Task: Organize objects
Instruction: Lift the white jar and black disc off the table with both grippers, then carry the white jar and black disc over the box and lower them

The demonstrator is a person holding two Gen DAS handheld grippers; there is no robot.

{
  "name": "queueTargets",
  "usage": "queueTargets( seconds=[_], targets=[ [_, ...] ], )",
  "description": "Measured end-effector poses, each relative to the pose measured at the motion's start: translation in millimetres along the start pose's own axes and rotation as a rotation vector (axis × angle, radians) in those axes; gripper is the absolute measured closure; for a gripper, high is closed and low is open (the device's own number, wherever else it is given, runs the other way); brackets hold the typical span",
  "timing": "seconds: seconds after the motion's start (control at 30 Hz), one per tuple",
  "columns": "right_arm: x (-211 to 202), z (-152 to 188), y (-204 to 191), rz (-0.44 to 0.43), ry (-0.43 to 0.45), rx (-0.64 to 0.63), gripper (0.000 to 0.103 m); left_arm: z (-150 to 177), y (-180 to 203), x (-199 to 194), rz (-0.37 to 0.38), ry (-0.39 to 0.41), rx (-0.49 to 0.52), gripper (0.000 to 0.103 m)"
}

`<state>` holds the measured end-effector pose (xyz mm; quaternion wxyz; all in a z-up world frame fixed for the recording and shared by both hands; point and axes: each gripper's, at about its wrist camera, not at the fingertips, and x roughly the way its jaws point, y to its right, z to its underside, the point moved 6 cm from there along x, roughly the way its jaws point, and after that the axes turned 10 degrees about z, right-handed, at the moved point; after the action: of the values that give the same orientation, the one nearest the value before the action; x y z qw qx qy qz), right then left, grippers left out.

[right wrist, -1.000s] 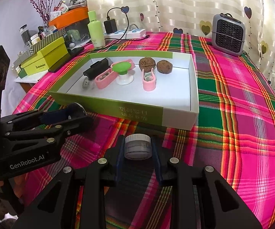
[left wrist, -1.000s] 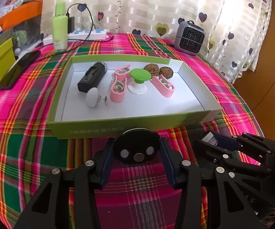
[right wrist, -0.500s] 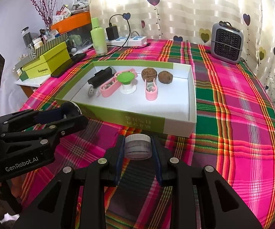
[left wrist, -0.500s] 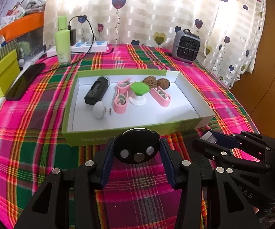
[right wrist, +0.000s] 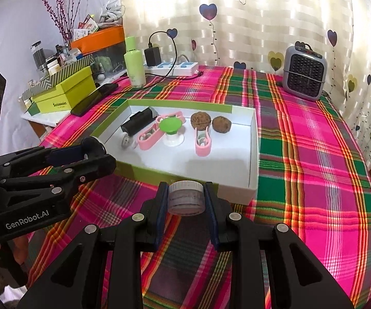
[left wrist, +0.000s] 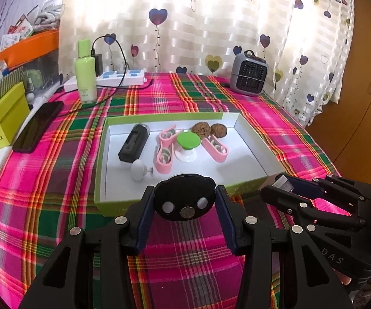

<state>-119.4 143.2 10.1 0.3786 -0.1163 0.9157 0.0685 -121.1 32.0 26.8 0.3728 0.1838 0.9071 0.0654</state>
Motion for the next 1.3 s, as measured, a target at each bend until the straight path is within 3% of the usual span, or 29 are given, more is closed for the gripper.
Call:
queueTargets(
  seconds=[0.5, 1.3],
  targets=[
    [8, -37, 17, 0.025, 0.046, 0.009, 0.075, -32, -1, 11, 0.029, 0.028, 0.016, 0.058],
    [76, -57, 42, 0.037, -0.033, 0.022, 0.075, -37, -3, 60, 0.035, -0.037, 0.005, 0.058]
  ],
)
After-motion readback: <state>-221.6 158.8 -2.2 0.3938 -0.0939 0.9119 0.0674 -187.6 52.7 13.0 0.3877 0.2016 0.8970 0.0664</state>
